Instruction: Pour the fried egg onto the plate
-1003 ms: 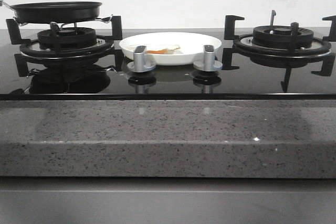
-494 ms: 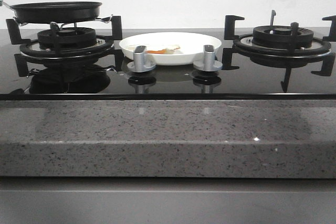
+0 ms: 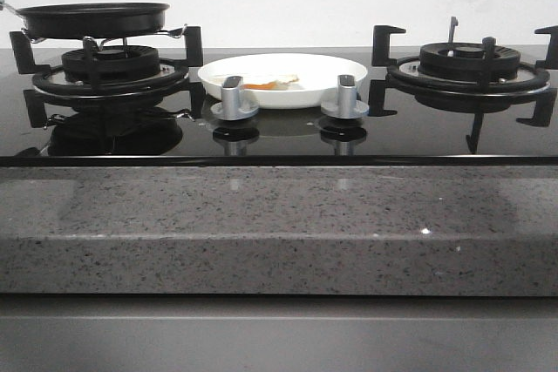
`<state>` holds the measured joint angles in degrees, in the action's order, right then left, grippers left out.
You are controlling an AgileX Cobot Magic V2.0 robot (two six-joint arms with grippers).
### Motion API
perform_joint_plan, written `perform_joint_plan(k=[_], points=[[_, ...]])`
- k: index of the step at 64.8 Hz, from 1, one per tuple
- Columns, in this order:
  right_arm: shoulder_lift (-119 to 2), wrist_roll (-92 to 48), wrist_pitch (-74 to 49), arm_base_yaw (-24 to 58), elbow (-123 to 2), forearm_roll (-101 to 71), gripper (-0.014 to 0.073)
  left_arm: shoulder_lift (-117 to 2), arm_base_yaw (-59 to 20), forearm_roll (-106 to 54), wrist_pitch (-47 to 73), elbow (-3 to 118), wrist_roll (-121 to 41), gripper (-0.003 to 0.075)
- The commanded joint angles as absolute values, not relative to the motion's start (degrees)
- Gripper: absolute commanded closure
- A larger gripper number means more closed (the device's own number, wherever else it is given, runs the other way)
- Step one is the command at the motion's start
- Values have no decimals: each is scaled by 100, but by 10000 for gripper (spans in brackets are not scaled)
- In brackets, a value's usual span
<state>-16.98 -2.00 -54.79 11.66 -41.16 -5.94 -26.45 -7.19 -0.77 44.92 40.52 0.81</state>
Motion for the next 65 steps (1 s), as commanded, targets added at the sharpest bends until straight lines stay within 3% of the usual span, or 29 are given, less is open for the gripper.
perform_joint_plan(k=[1, 12, 31, 51, 65], points=[[-1768, -197, -5086, 1133, -4231, -553, 662, -2209, -572, -52, 3327, 3628, 118, 739], [-1768, -197, -5086, 1133, -4231, -553, 662, -1166, -294, -52, 1753, 2253, 118, 739], [-1768, -197, -5086, 1133, -4231, -553, 662, 60, -202, -52, 579, 820, 118, 739], [-1768, -197, -5086, 1133, -4231, -553, 662, 142, -202, -52, -849, -89, 118, 739], [-1768, -197, -5086, 1133, -4231, -553, 662, 129, -202, -52, -566, -61, 118, 739]])
